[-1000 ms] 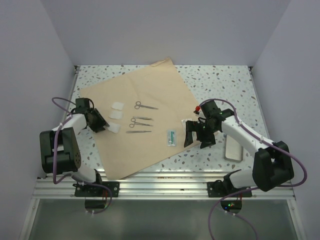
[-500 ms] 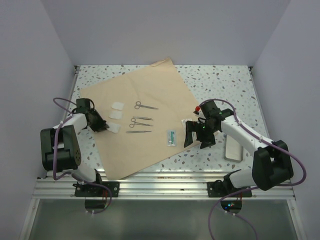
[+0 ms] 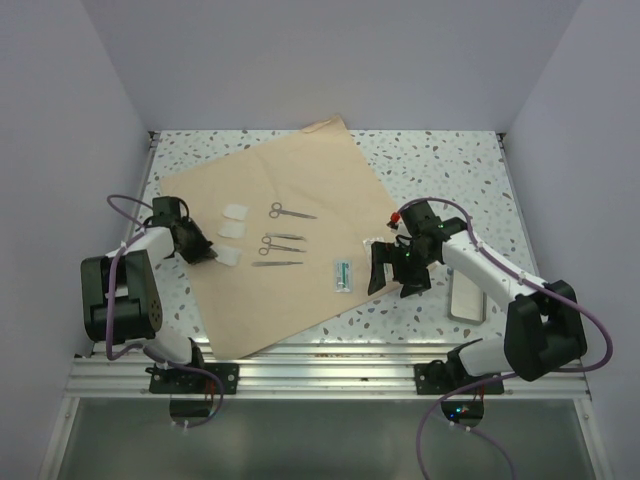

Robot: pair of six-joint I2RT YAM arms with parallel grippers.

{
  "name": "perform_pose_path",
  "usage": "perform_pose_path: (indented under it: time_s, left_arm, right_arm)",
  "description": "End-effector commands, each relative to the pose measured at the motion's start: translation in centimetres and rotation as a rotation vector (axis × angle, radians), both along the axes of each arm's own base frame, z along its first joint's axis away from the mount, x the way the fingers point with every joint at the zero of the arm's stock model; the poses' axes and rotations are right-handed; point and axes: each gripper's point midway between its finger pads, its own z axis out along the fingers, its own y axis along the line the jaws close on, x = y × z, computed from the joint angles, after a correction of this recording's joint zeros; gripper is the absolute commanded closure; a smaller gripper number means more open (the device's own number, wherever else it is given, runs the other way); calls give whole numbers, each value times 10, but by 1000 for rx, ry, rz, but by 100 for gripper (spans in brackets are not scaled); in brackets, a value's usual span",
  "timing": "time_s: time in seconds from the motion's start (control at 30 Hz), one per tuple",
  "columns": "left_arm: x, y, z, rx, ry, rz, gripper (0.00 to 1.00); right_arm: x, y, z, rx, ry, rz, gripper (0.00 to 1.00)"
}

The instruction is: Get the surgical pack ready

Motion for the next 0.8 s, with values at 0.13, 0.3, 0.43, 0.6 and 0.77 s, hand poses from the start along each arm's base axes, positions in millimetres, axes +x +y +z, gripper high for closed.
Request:
perform_pose_path:
  time_s: [0.13,0.3,0.43,0.6,0.77]
  left_arm:
    - [0,-6,26,-11,-78,-69,100]
    - [-6,-26,73,-13,-181,-138,100]
    - [-22,-75,117,-81,-313,-283,100]
    - [-59,-136,156,-281,-446,-461,100]
    - [-97,-152,186,-367,-543,-578,100]
  right_arm:
    - [11,8,6,19,-24,31,1]
    - [28,25,21,70,-63,83,2]
    - [43,59,51,237,-139,182,3]
    - [44,110,102,500,-262,374,1]
    - [19,151,135,681,-328,560,1]
